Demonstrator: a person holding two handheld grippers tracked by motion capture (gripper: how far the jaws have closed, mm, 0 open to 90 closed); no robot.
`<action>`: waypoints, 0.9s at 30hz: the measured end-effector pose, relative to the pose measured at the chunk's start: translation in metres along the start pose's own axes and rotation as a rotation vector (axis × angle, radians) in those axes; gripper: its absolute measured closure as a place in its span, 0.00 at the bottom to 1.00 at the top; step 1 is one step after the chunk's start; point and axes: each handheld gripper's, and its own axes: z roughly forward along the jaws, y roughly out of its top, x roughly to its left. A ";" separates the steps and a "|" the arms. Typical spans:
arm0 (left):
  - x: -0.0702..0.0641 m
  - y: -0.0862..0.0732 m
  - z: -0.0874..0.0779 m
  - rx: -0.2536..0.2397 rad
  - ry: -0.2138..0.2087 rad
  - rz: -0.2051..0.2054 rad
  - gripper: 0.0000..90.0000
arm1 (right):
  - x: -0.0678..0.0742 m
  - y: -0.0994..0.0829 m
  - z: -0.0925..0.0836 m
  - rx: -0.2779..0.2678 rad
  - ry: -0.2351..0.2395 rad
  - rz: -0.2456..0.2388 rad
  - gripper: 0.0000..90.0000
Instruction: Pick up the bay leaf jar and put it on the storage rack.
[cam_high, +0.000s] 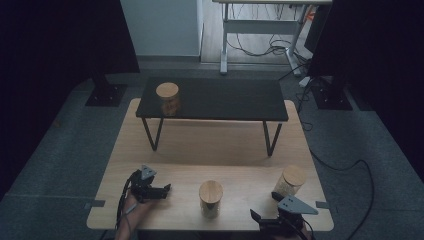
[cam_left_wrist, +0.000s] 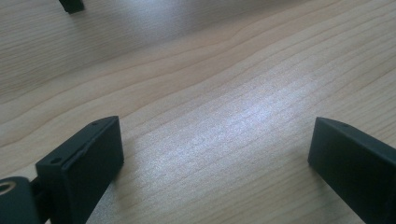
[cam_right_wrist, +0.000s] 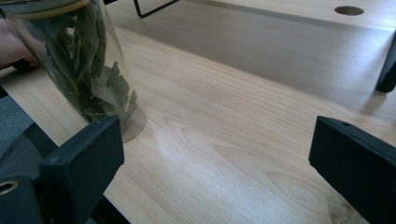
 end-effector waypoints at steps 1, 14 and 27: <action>0.000 0.000 0.000 0.000 0.000 0.000 0.03 | 0.001 0.001 0.002 0.000 0.005 0.000 0.03; 0.000 0.000 0.000 0.000 0.000 0.000 0.03 | 0.017 0.008 0.021 0.013 0.067 -0.036 0.03; 0.000 0.000 0.000 0.000 0.000 0.000 0.03 | 0.032 0.014 0.039 0.007 0.126 -0.063 0.03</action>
